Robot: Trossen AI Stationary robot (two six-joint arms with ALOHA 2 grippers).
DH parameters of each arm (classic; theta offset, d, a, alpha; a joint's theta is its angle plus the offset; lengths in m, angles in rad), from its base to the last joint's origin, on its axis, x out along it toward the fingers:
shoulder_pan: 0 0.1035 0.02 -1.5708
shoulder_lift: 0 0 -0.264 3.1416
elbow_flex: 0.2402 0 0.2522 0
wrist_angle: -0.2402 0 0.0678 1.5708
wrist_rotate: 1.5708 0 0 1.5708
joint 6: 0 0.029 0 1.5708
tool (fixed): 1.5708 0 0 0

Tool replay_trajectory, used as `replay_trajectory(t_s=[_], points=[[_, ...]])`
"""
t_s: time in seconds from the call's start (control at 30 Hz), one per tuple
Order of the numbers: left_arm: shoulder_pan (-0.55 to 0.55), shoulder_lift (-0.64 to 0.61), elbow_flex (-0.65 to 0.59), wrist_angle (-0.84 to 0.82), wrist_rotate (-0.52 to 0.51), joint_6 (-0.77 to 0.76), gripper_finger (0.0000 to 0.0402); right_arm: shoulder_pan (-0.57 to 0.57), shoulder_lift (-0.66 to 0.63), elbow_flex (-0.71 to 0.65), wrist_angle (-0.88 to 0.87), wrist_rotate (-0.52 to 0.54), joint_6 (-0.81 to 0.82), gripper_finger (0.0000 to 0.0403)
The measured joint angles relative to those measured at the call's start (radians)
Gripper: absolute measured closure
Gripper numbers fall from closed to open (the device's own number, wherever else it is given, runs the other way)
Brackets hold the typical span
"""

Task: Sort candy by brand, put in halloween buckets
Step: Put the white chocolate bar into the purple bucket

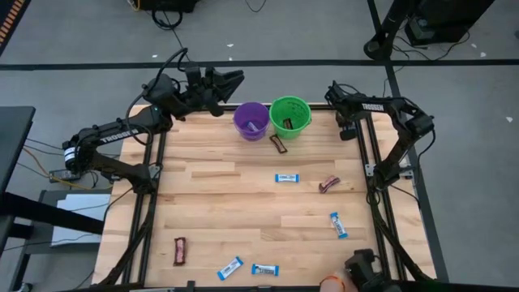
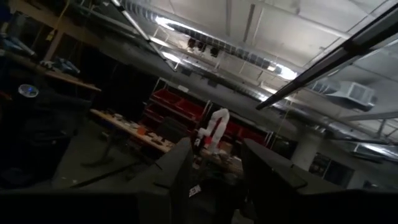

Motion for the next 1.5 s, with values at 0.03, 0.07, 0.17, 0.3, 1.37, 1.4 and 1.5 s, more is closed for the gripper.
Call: replay_trajectory(t_s=[0.03,0.07,0.17,0.3,1.37,1.4,1.5], points=[[0.0,0.0,0.0,0.004,0.008,0.0,0.026,0.012,0.0,0.0,0.001,0.001,-0.001,0.0401],[0.0,0.0,0.0,0.009,0.013,0.0,0.026,0.024,0.0,0.0,0.005,0.0,-0.001,0.0401],[0.0,-0.001,0.0,0.018,0.029,-0.002,0.026,0.056,0.0,0.0,0.001,-0.004,0.028,0.0401],[0.0,-0.002,0.0,0.019,0.066,-0.011,0.026,0.133,-0.004,0.002,-0.115,-0.01,0.122,0.0399],[0.0,-0.002,0.0,0.013,0.176,-0.028,0.026,0.009,-0.131,0.0,0.132,-0.017,-0.926,0.04],[0.0,-0.002,0.0,0.013,0.176,-0.028,0.026,0.012,-0.134,0.004,0.114,-0.021,-0.926,0.04],[-0.001,-0.002,0.0,0.013,0.178,-0.028,0.026,0.034,-0.135,0.049,0.034,0.005,-0.965,0.04]])
